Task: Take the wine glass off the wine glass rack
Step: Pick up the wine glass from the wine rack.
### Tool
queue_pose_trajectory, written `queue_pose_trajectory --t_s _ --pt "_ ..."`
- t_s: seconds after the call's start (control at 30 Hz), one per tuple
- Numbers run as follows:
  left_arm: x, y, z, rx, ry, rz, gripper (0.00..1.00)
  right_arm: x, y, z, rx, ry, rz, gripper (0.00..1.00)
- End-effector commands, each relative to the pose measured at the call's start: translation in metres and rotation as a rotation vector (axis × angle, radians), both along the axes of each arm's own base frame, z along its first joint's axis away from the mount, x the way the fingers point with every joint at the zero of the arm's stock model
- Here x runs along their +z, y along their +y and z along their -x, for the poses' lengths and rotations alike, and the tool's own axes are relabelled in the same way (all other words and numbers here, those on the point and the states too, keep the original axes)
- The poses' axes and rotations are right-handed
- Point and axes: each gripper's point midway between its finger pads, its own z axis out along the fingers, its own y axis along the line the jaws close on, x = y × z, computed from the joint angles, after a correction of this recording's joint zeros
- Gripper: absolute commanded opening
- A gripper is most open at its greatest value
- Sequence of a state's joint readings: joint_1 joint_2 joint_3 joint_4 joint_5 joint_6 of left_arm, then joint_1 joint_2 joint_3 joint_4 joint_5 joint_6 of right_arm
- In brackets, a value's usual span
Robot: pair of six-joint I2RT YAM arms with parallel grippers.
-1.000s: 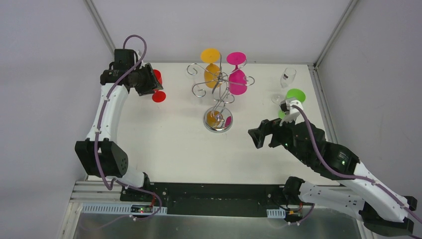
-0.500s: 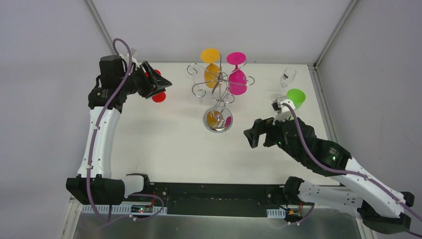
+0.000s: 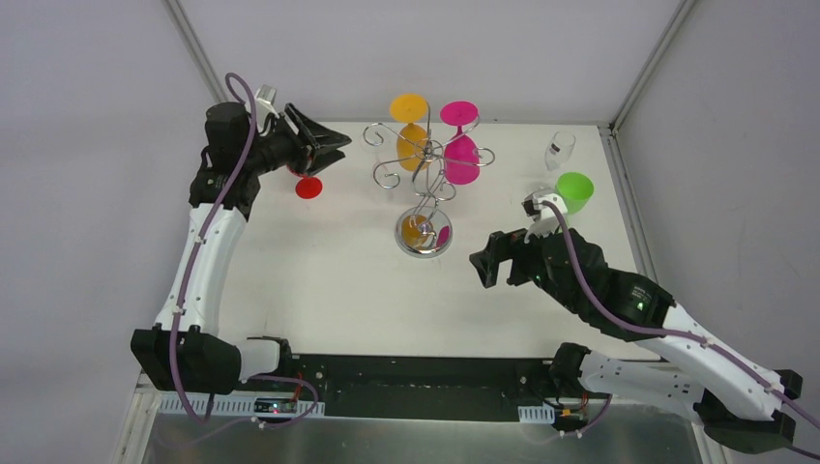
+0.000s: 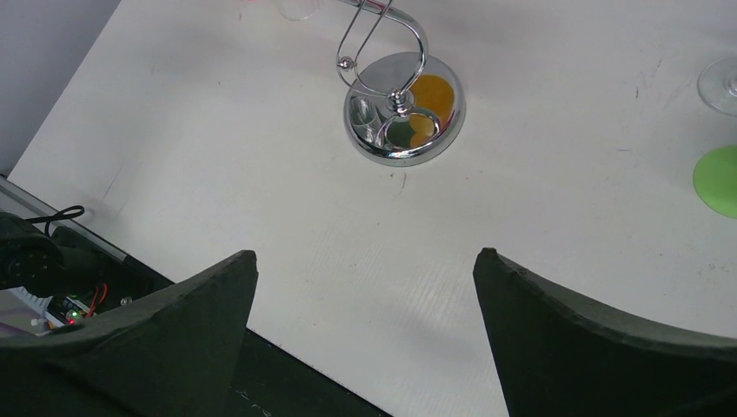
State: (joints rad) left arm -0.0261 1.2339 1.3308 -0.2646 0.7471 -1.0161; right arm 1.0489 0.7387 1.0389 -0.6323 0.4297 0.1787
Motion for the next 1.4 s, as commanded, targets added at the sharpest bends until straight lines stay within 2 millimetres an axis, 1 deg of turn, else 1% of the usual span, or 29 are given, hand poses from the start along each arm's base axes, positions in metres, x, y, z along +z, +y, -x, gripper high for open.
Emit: queue_pose_trajectory --t_s 0.0,0.1,0.37,0.57,0.7,0.93,1.37 --pt "0.024 -0.022 -0.002 -0.057 -0.065 0.065 0.49 0.009 0.003 -0.003 -0.010 -0.021 -0.045 0.99" --pt "0.022 -0.029 -0.005 -0.065 -0.062 0.063 0.49 0.009 0.002 -0.003 -0.012 -0.023 -0.044 0.99" --pt "0.016 -0.035 -0.009 -0.072 -0.045 0.062 0.48 0.009 0.001 -0.003 -0.012 -0.026 -0.044 0.99" --pt "0.013 -0.037 -0.013 -0.067 -0.039 0.059 0.46 0.010 0.001 -0.003 -0.012 -0.027 -0.047 0.99" --pt "0.013 -0.038 -0.018 -0.067 -0.041 0.058 0.42 0.010 0.000 -0.003 -0.014 -0.029 -0.047 0.99" --pt "0.011 -0.039 -0.025 -0.062 -0.036 0.061 0.40 0.010 -0.001 -0.003 -0.017 -0.032 -0.048 0.99" --pt "0.021 -0.044 -0.028 -0.076 -0.054 0.082 0.33 0.004 -0.003 -0.003 -0.025 -0.029 -0.039 0.99"
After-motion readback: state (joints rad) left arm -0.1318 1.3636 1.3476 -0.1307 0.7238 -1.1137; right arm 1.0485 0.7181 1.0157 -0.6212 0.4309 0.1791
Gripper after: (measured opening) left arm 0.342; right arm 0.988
